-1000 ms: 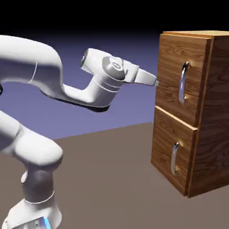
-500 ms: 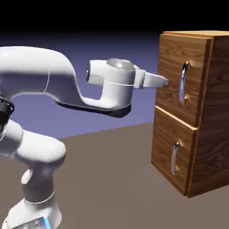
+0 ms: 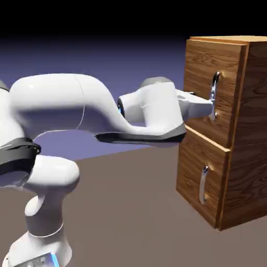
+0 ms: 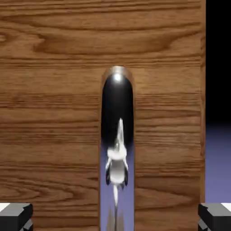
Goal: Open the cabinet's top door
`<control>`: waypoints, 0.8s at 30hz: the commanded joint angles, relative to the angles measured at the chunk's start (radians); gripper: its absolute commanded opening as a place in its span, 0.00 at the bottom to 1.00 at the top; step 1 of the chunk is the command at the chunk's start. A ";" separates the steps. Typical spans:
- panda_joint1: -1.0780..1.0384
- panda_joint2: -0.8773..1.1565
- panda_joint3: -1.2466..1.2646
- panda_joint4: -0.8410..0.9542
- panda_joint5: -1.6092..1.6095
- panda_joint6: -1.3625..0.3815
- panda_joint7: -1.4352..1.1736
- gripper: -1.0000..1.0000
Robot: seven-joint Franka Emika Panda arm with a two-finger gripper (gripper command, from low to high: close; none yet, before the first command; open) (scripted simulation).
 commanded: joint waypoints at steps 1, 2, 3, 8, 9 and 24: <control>0.036 0.014 -0.025 0.027 -0.006 -0.004 0.004 0.50; 0.073 0.027 -0.049 0.054 -0.011 -0.008 0.008 0.50; 0.109 0.041 -0.073 0.080 -0.017 -0.011 0.013 0.50; 0.113 0.067 -0.071 0.082 0.001 -0.041 0.017 0.00; 0.077 0.078 -0.041 0.055 0.025 -0.067 0.017 0.00; -0.360 0.101 0.484 -0.281 0.509 -0.468 -0.073 0.00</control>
